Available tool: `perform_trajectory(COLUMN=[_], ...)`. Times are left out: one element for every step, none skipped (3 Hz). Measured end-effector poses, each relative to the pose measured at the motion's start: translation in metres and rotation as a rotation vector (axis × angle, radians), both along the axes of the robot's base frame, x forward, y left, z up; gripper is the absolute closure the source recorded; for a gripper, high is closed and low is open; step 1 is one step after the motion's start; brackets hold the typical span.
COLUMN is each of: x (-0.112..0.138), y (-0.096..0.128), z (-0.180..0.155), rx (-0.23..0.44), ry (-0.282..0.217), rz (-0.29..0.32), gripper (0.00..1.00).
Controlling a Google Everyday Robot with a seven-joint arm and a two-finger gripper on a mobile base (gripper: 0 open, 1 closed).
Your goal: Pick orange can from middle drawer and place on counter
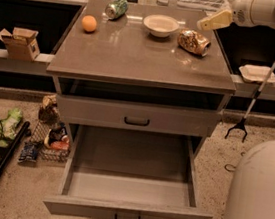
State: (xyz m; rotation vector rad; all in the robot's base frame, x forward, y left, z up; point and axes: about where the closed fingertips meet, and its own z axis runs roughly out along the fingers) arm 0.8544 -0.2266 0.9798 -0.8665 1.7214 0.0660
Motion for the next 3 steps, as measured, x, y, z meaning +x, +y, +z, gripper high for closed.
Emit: perform_trajectory(x=[-0.027,-0.055,-0.075], y=[-0.012,-0.018,-0.020], z=[0.039,0.063,0.070], rx=[-0.027,-0.057,-0.078], ry=[-0.068,-0.117,-0.145], rz=[-0.034,-0.071,-0.095], gripper=[0.00,0.00,0.00])
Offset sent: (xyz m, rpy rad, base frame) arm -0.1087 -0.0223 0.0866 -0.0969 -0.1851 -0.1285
